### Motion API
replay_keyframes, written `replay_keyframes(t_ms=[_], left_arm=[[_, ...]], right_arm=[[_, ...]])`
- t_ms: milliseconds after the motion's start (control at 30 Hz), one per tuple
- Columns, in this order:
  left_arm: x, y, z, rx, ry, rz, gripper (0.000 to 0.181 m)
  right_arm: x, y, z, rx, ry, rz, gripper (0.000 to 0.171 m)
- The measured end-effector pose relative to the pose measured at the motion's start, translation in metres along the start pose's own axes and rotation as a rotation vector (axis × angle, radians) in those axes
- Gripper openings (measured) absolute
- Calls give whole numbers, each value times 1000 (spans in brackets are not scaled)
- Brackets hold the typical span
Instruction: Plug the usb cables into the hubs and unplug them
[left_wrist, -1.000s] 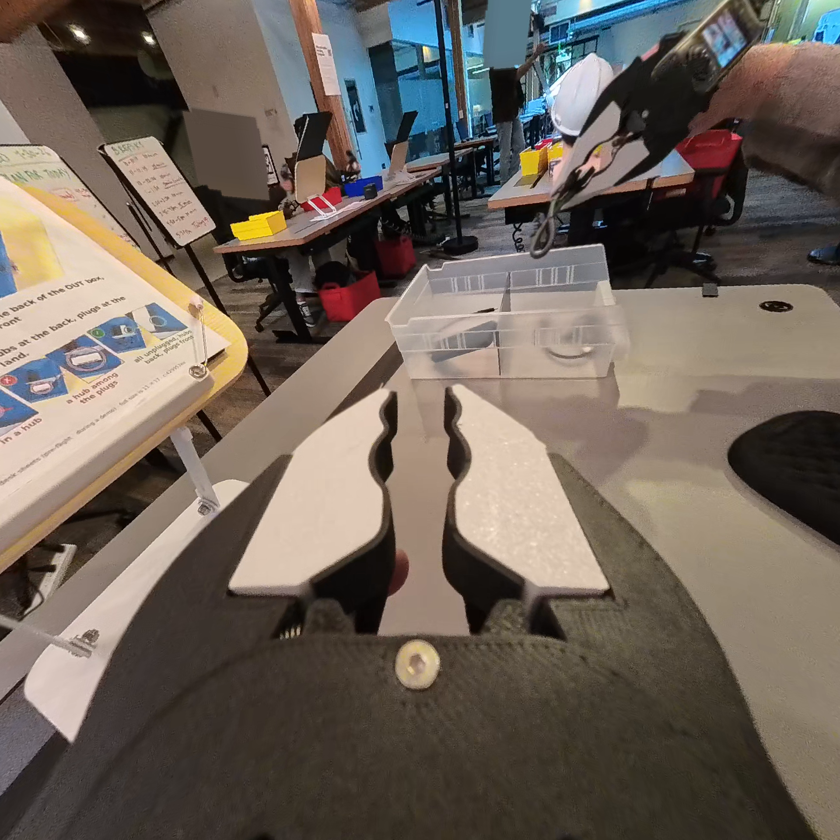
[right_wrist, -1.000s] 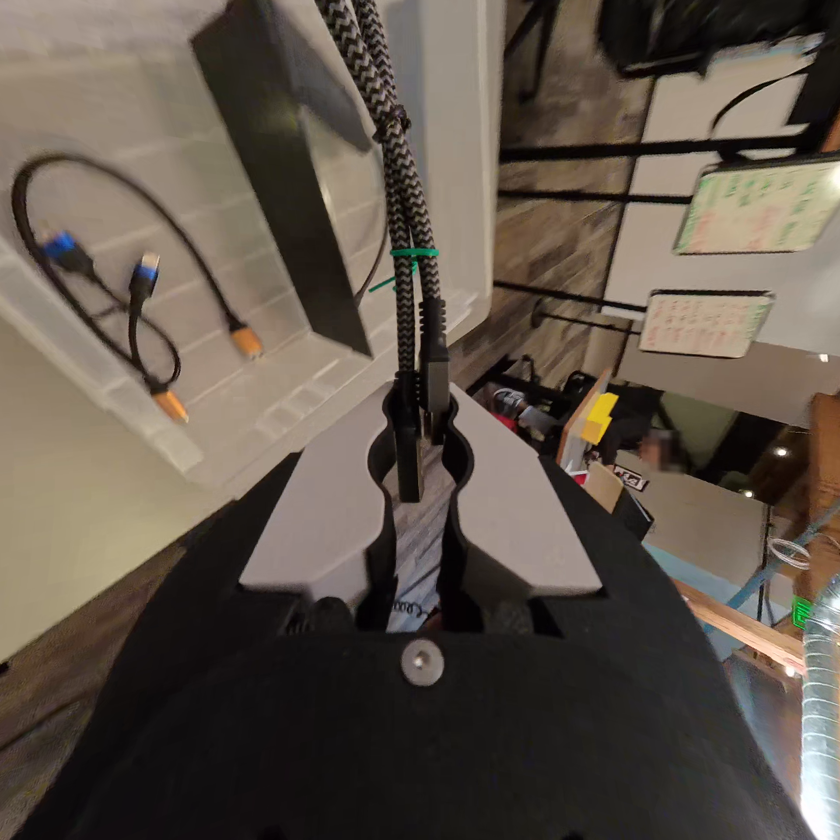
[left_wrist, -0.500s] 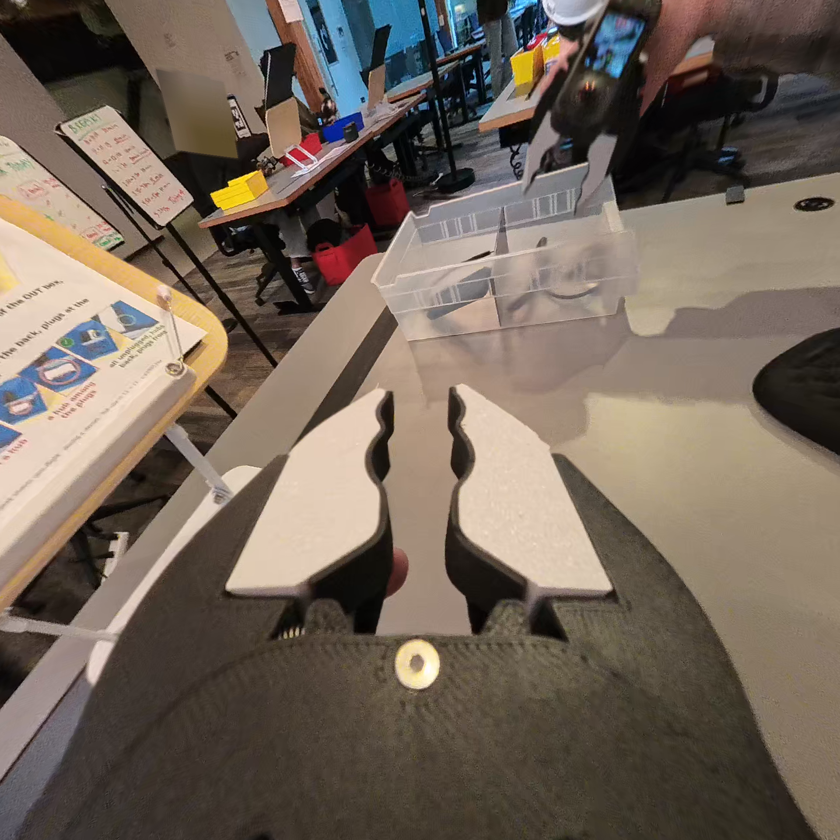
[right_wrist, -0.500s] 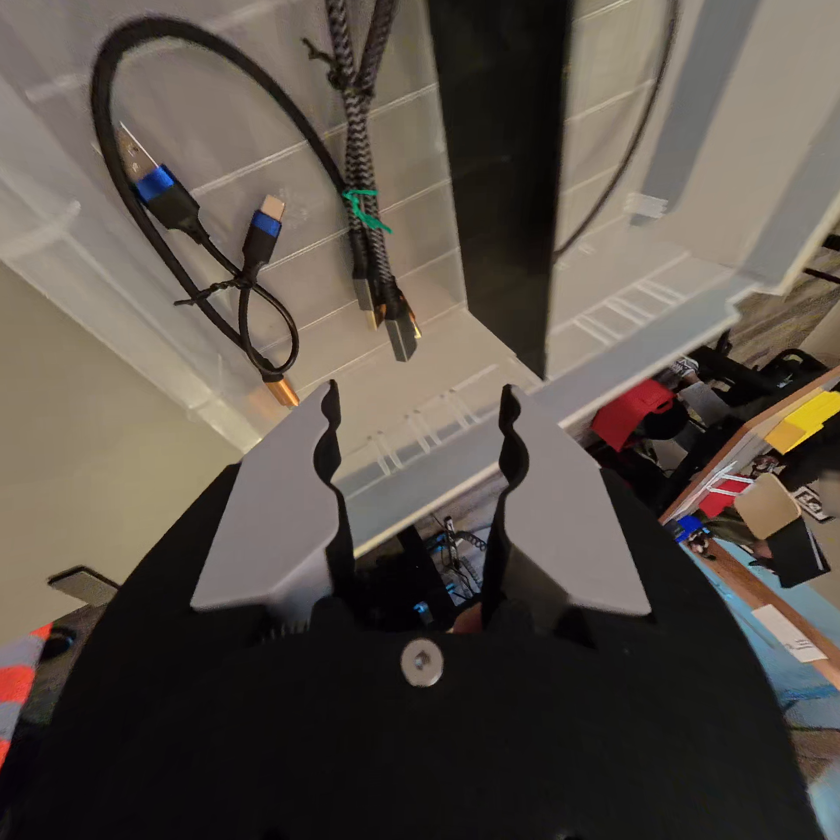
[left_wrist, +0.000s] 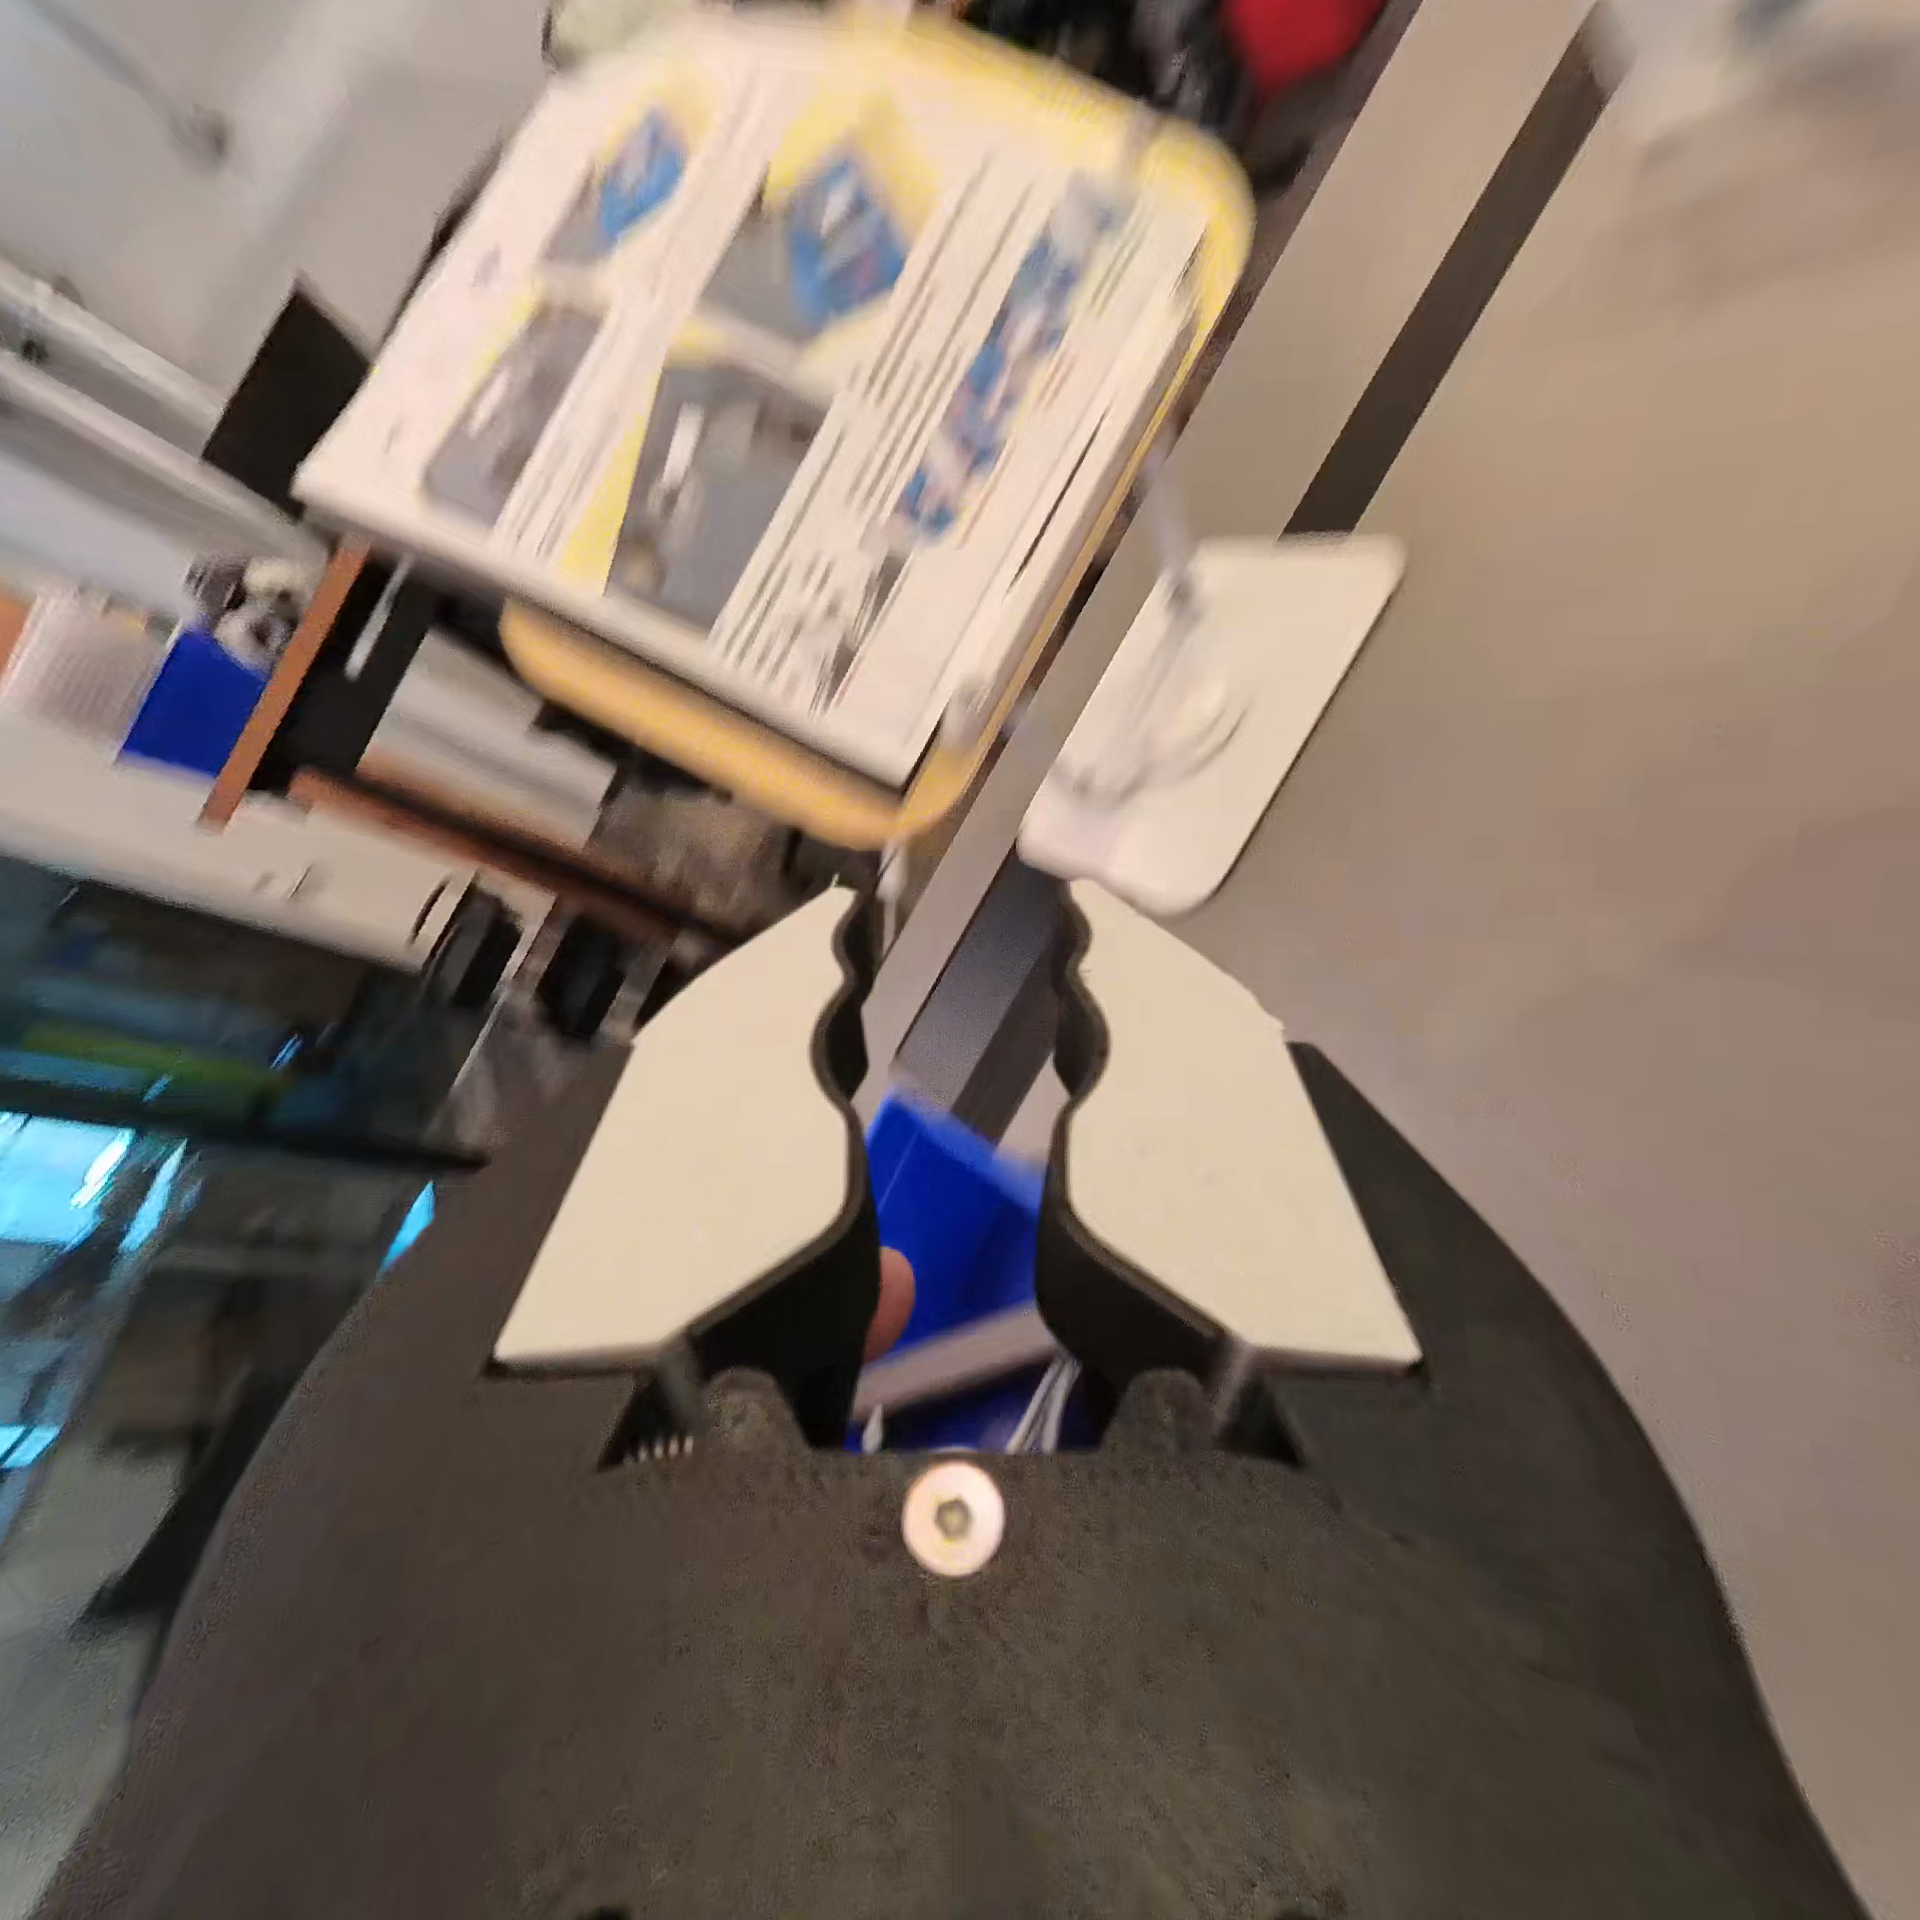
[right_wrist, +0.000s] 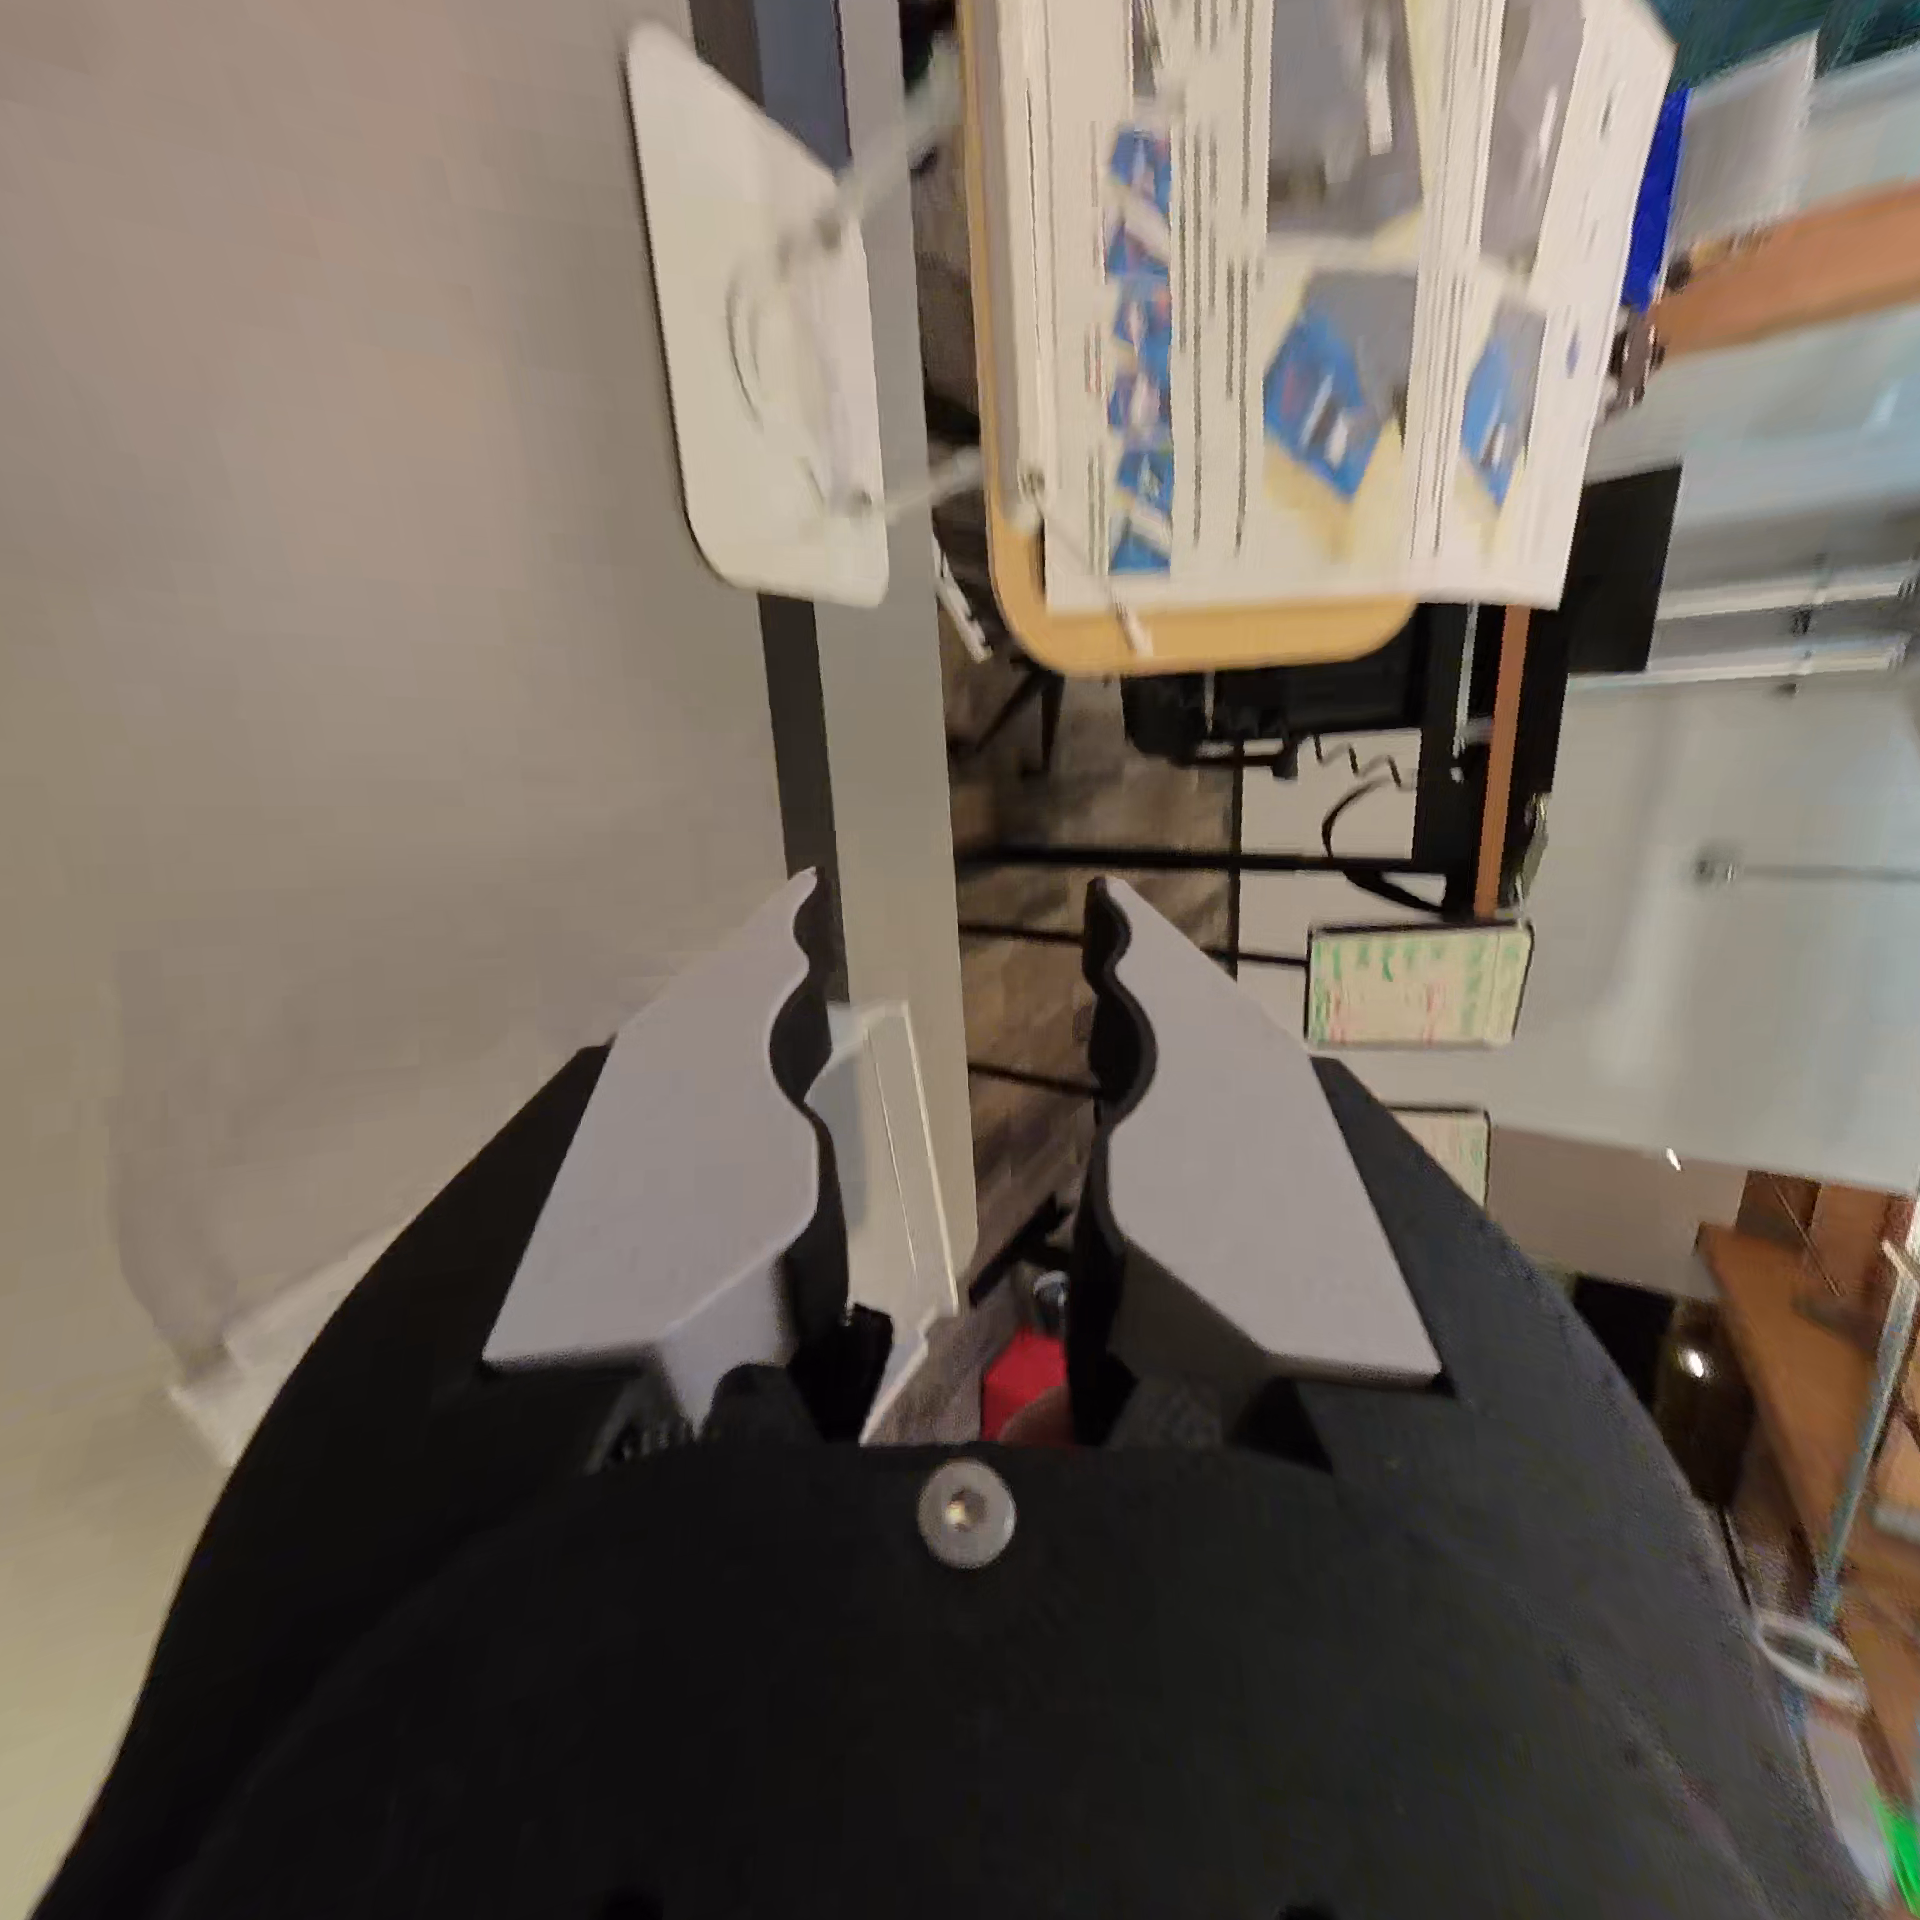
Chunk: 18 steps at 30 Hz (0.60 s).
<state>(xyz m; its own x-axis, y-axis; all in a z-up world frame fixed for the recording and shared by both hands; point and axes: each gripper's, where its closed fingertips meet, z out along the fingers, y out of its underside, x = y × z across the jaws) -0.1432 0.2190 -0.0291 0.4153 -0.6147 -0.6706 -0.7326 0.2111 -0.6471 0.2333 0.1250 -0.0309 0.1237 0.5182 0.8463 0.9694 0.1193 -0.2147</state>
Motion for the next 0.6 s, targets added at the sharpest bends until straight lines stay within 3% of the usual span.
replay_keyframes(t_ms=[167, 300, 433, 600], left_arm=[[-43, 129, -7, -332, -28, 143, 32], [-43, 212, 16, -514, 121, 372, 34], [-42, 255, 44, -597, 287, 570, 41], [-21, 279, 73, -661, 537, 635, 56]], right_arm=[[-34, -80, 35, 138, -96, -53, 44], [-61, -107, 66, 143, -155, -93, 44], [-81, -121, 87, 160, -217, -99, 44], [-103, -123, 101, 179, -310, -96, 41]])
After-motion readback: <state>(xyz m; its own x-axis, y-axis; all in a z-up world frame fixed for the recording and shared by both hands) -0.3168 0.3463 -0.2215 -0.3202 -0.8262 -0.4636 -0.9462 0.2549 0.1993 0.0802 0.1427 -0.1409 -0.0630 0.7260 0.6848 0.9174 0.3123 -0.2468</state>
